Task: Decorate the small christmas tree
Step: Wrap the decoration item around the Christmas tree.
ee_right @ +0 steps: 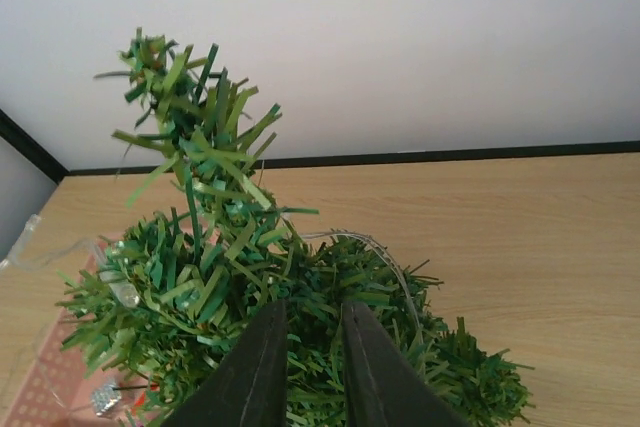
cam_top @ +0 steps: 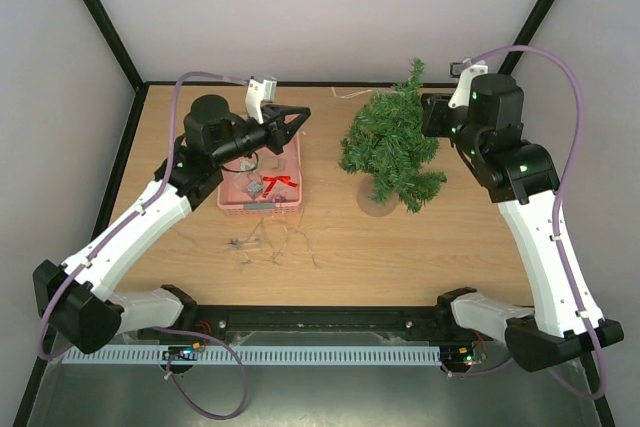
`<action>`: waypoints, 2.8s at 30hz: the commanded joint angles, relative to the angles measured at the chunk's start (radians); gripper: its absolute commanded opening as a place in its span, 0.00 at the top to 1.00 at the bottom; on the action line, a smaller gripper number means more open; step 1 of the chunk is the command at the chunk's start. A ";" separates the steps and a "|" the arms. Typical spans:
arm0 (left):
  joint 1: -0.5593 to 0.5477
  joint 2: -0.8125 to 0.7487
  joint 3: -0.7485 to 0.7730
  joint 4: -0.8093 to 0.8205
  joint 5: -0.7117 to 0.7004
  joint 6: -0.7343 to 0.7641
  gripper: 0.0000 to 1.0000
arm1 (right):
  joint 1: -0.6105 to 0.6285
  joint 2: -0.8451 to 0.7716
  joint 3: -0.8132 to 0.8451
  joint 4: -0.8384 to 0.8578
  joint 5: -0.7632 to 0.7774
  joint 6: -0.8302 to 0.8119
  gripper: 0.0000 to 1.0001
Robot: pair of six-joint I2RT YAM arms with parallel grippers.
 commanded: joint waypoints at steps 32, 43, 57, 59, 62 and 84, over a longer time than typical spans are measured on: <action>0.007 -0.091 0.314 -0.022 0.028 0.288 0.98 | -0.002 -0.256 -0.253 0.460 -0.526 -0.314 0.61; 0.007 -0.165 0.305 -0.033 0.029 0.309 0.98 | 0.004 -0.259 -0.390 0.546 -0.662 -0.573 0.58; 0.005 -0.182 0.293 0.005 0.086 0.247 0.98 | 0.135 -0.182 -0.432 0.614 -0.606 -0.769 0.53; 0.005 -0.192 0.285 0.021 0.113 0.227 0.98 | 0.165 -0.196 -0.477 0.651 -0.617 -0.740 0.52; 0.006 -0.208 0.268 0.040 0.152 0.193 0.98 | 0.203 -0.207 -0.533 0.728 -0.630 -0.682 0.52; 0.004 -0.229 0.229 0.185 0.286 0.042 0.98 | 0.471 -0.045 -0.531 0.943 -0.711 -0.555 0.51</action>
